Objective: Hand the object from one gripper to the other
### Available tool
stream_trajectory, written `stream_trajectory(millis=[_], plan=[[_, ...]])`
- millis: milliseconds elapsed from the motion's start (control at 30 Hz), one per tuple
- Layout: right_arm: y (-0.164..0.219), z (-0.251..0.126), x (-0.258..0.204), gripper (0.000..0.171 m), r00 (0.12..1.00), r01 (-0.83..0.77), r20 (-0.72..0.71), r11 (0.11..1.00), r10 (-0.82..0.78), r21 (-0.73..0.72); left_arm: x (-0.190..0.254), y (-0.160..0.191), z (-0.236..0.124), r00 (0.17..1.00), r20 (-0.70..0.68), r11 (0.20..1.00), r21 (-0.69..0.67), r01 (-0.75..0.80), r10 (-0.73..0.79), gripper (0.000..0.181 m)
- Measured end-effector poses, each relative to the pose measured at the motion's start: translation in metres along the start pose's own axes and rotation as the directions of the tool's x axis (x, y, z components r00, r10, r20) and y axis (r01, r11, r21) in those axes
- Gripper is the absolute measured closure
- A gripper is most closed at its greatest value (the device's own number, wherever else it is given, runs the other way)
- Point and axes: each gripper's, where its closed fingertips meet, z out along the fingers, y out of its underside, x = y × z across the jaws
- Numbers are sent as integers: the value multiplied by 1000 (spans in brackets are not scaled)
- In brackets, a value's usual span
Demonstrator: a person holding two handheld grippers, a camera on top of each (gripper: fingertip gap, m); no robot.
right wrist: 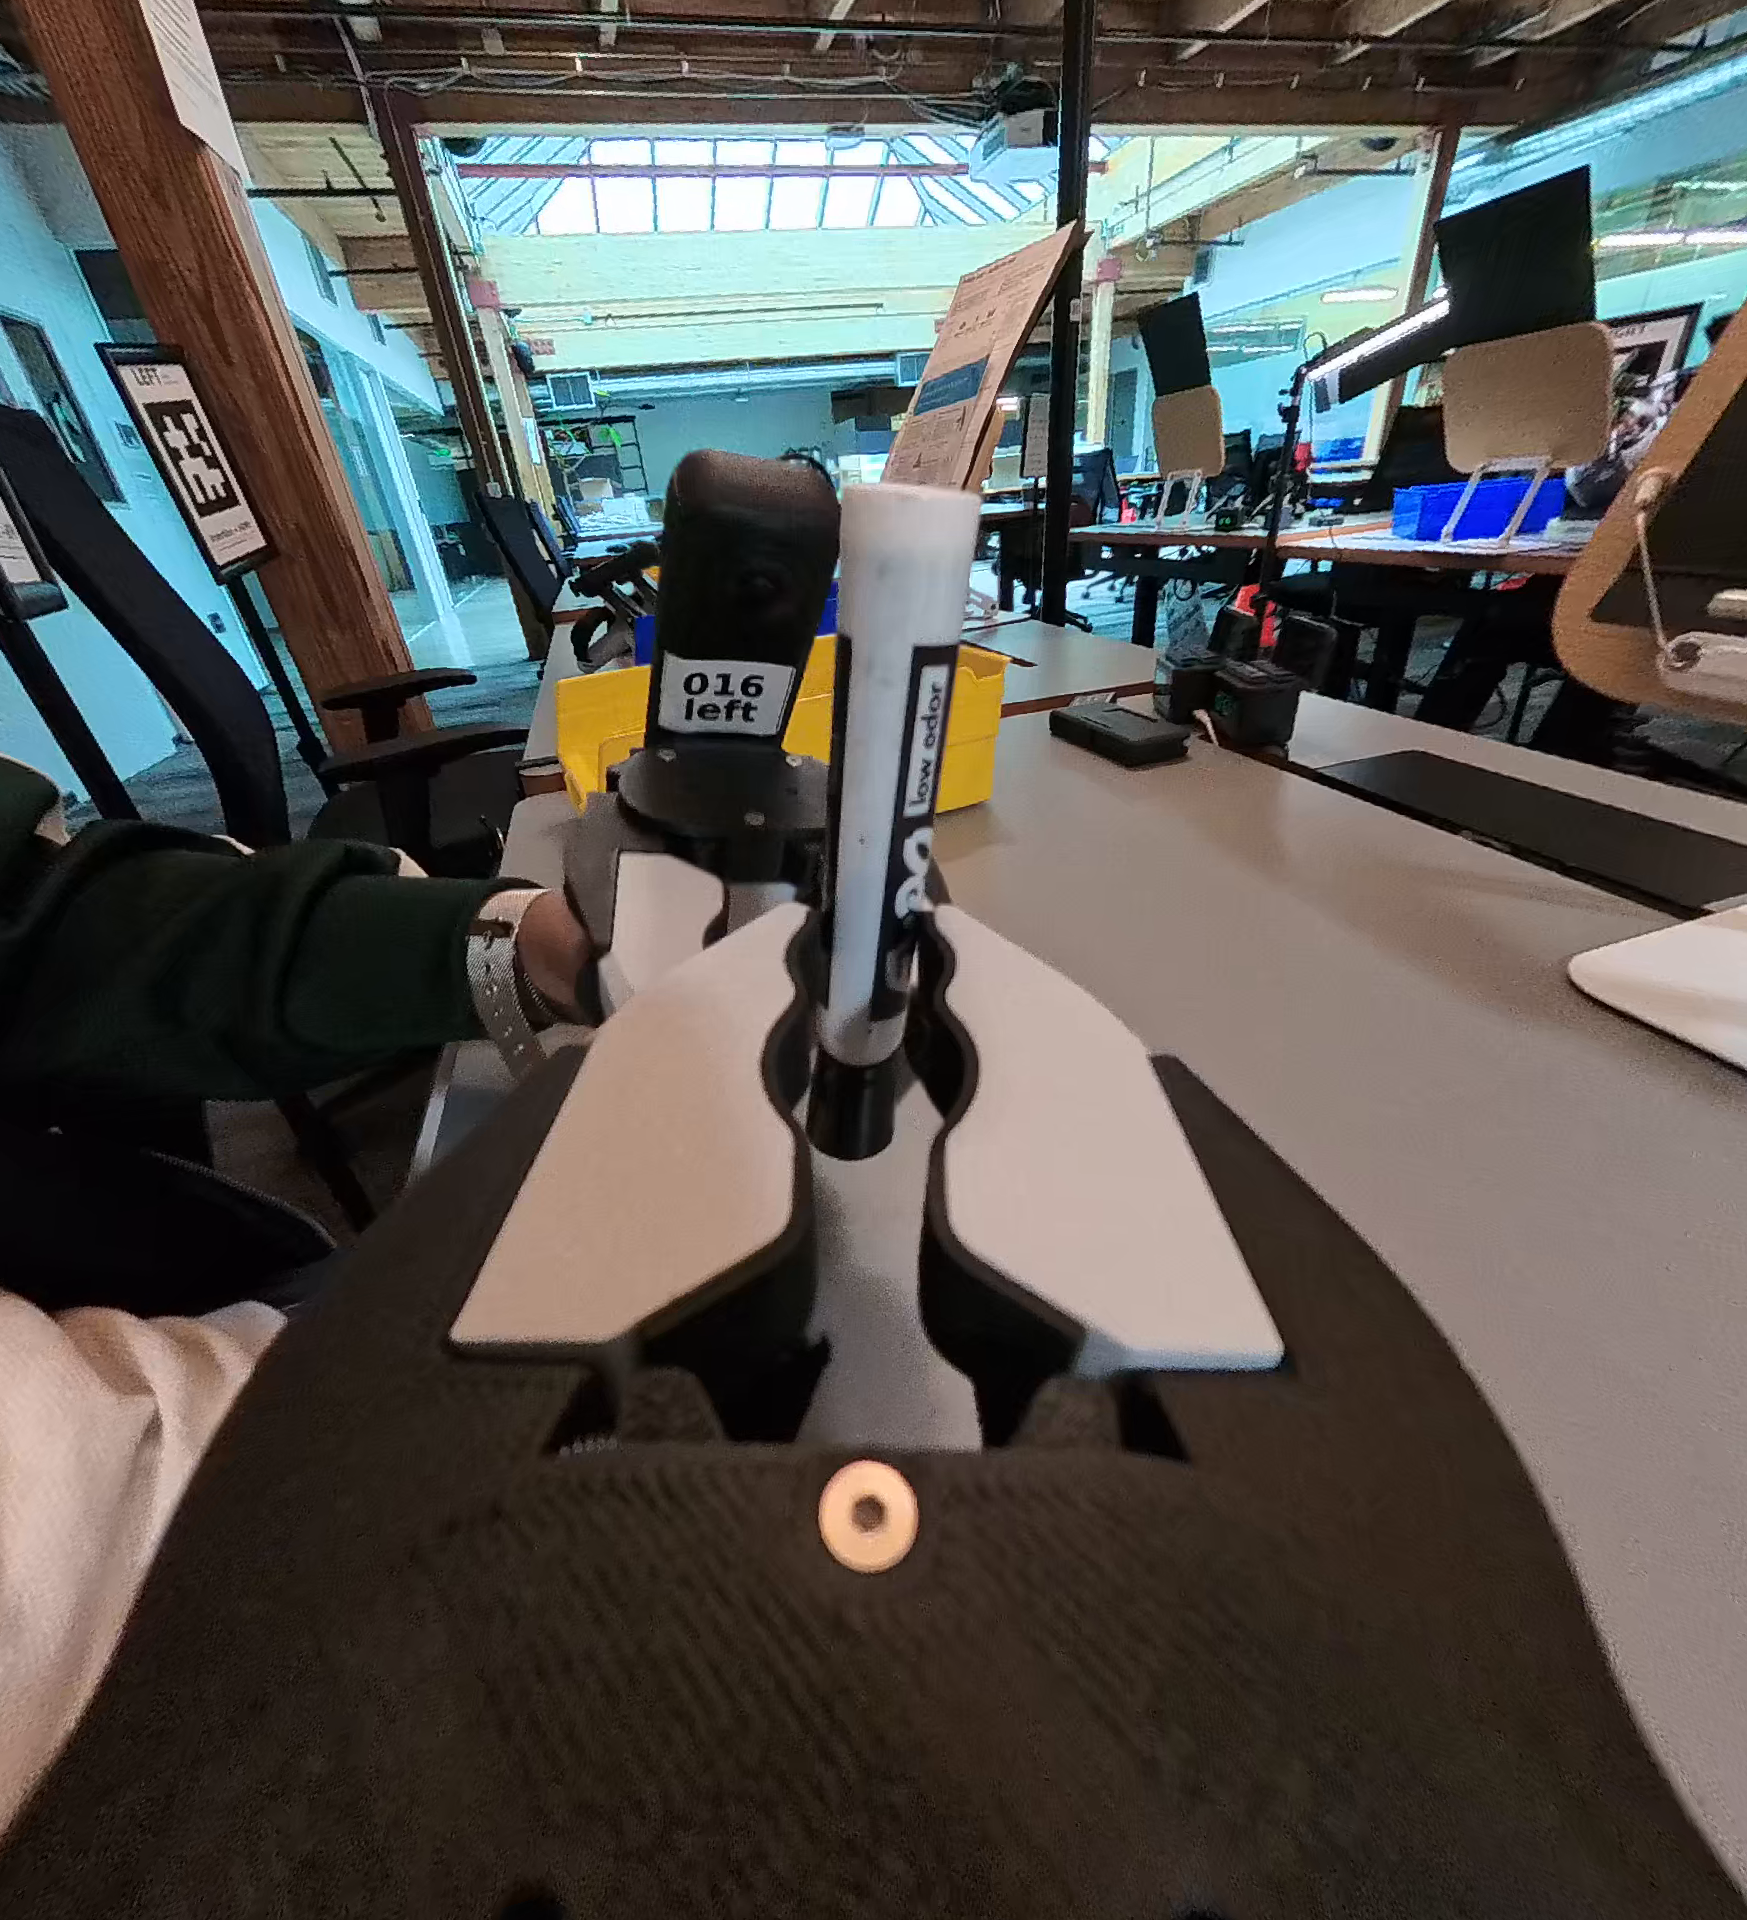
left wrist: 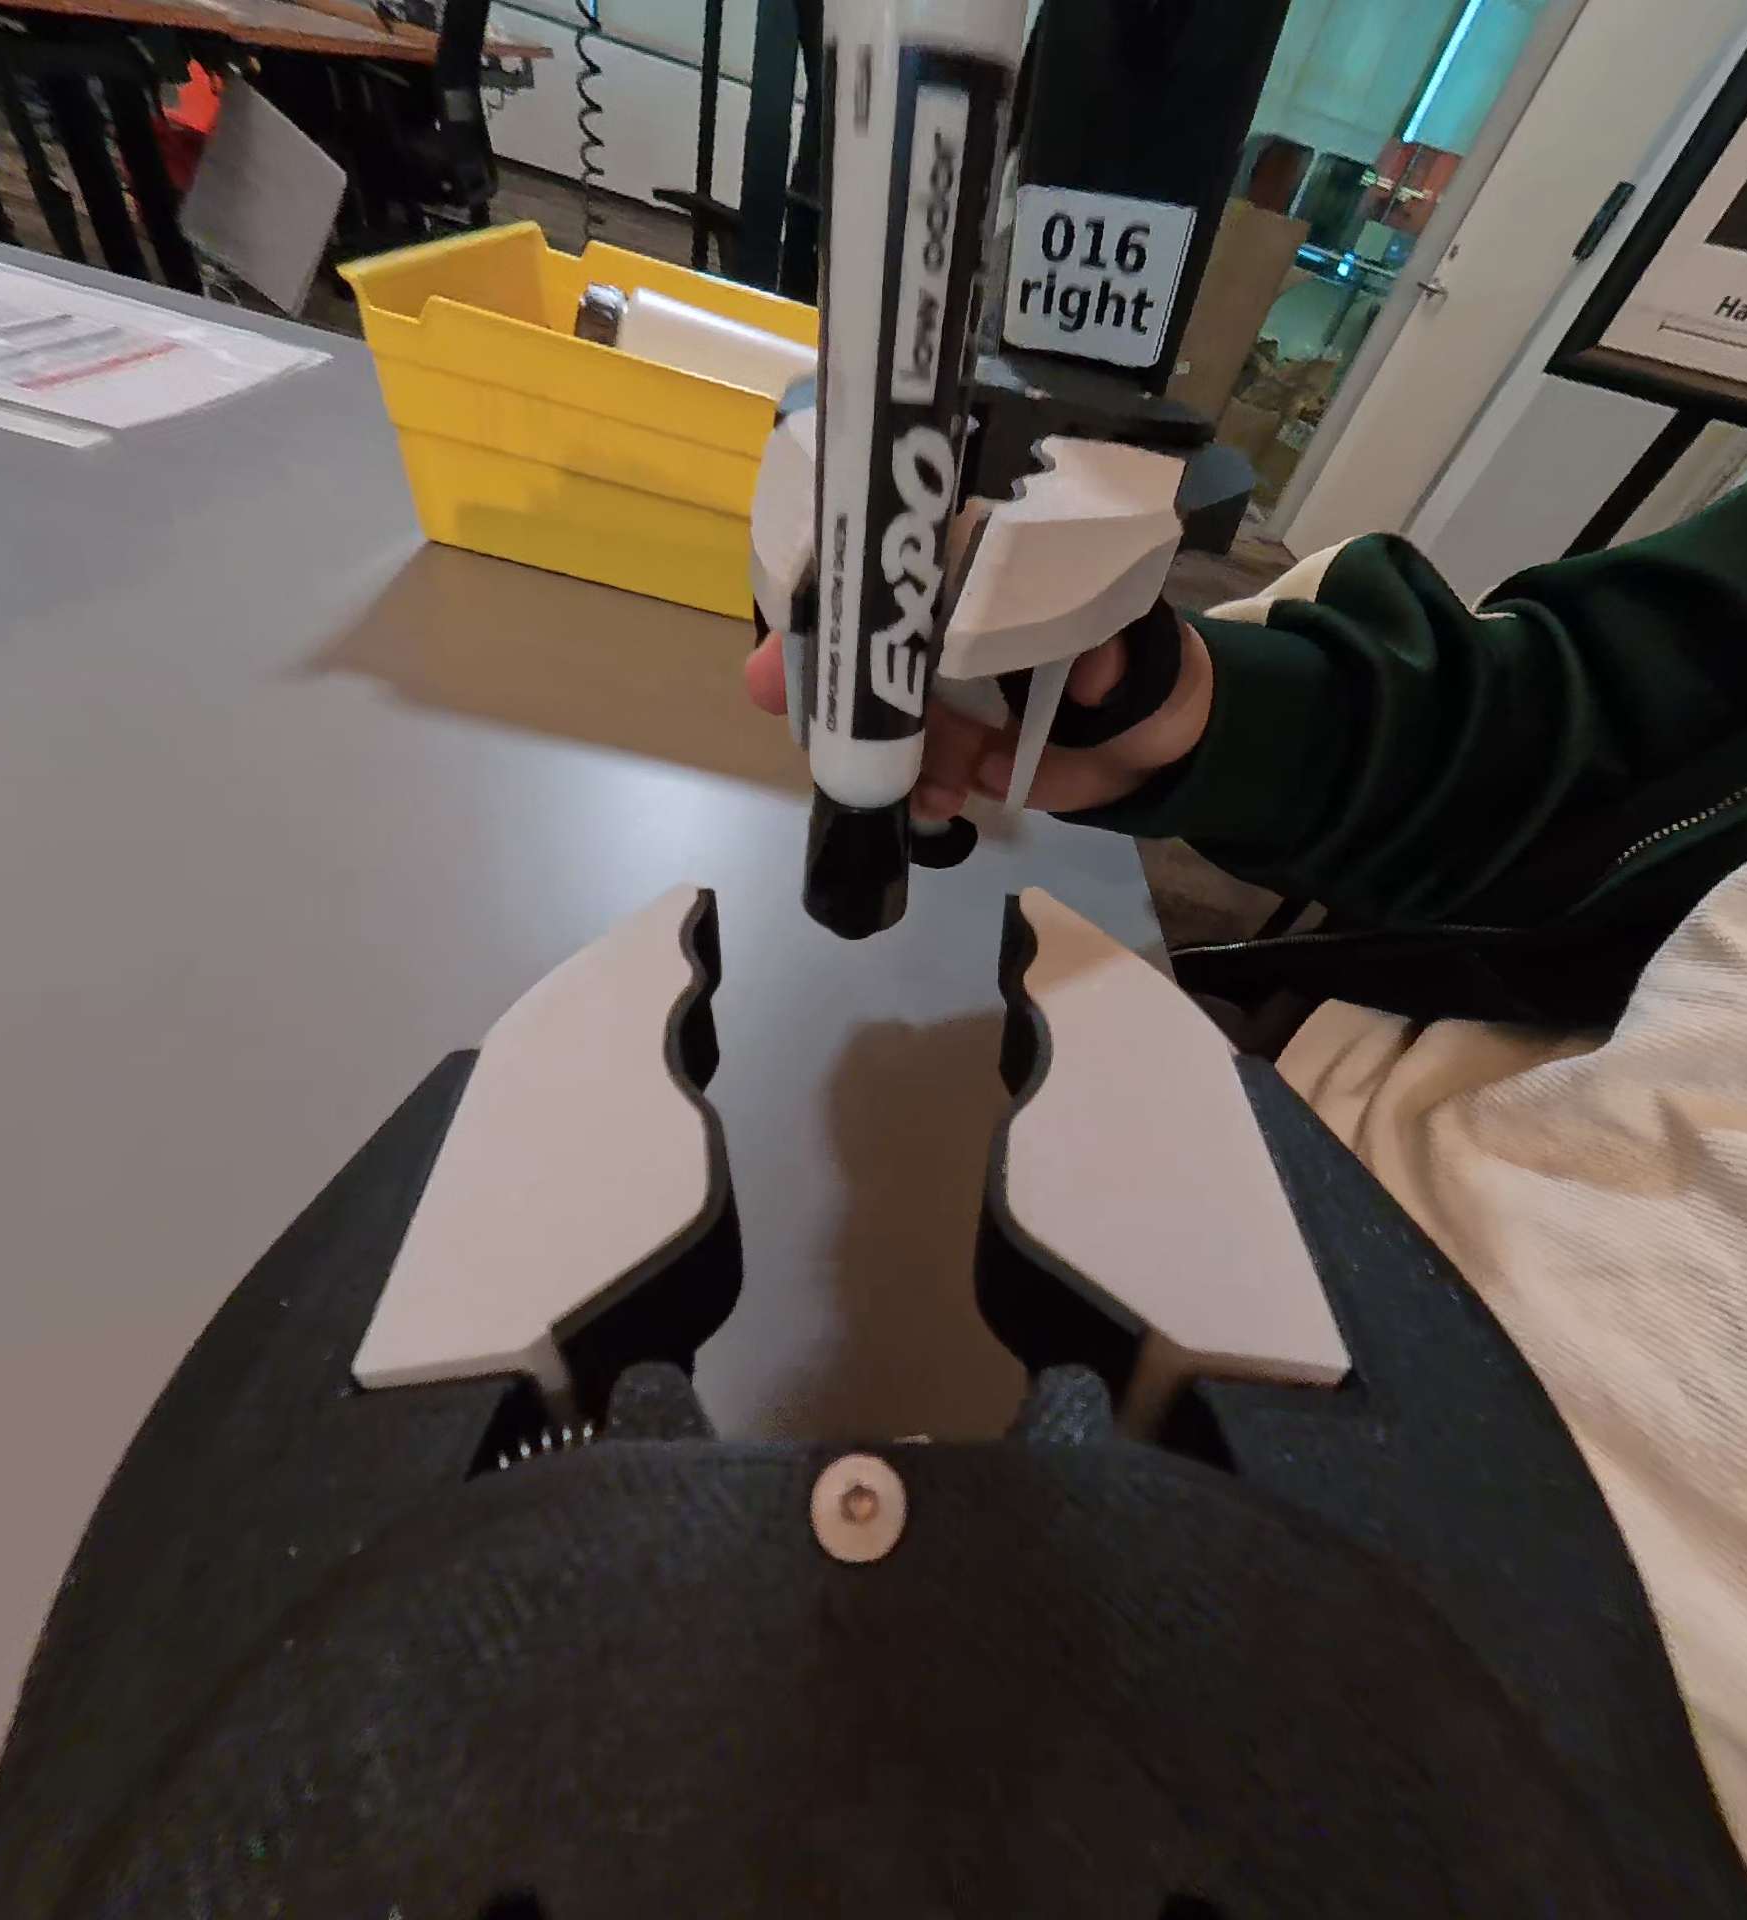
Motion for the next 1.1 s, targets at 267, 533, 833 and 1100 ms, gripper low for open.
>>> stream_trajectory(millis=[267, 533, 833, 1100], plan=[[14, 6, -3, 154, 1000, -10, 23, 999, 11, -54, 2, -46, -33, 995, -73, 959, 272, 83, -66, 135], [27, 20, -18, 154, 998, 10, 60, 995, -4, -97, 14, -64, -38, 997, -78, 938, 343, 50, -25, 145], [30, 22, -21, 154, 998, 14, 63, 994, -7, -112, 13, -66, -39, 997, -71, 944, 326, 55, -34, 151], [34, 23, -21, 153, 998, 6, 70, 992, 3, -127, 11, -66, -41, 998, -58, 945, 321, 55, -38, 162]])
